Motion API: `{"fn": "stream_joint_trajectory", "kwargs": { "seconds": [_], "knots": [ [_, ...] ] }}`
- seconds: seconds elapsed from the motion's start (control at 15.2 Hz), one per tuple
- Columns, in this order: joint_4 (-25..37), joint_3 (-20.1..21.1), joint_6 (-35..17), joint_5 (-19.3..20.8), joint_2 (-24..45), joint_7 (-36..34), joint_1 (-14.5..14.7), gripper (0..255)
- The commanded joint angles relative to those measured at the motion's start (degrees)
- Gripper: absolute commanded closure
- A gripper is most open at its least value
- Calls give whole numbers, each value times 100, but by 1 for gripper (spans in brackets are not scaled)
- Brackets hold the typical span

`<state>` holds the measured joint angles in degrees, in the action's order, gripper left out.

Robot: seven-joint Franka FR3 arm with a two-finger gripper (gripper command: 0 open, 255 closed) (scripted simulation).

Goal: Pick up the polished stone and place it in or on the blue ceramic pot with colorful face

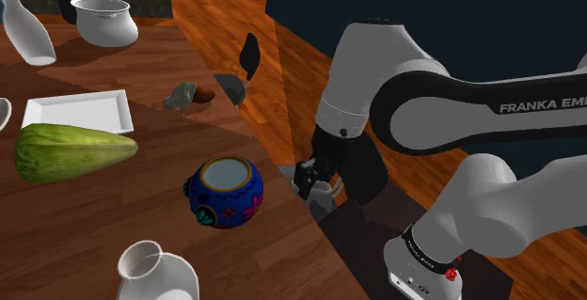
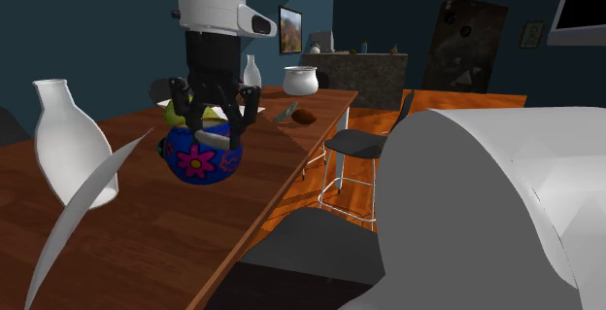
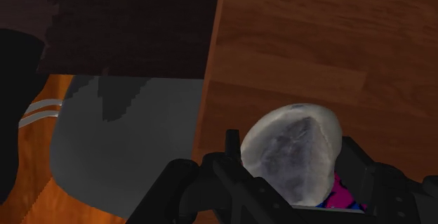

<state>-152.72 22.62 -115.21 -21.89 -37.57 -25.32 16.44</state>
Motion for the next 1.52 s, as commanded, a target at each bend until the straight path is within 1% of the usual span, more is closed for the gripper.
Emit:
{"fn": "stream_joint_trajectory", "kwargs": {
  "seconds": [0.0,0.73,1.12,1.45],
  "knots": [
    [94,-44,168,35,-71,-13,-8,255],
    [771,-244,1042,221,-273,-117,-61,255],
    [1940,179,623,467,1246,-454,-352,255],
    [3065,511,488,908,2496,-883,-537,255]
  ]
}}
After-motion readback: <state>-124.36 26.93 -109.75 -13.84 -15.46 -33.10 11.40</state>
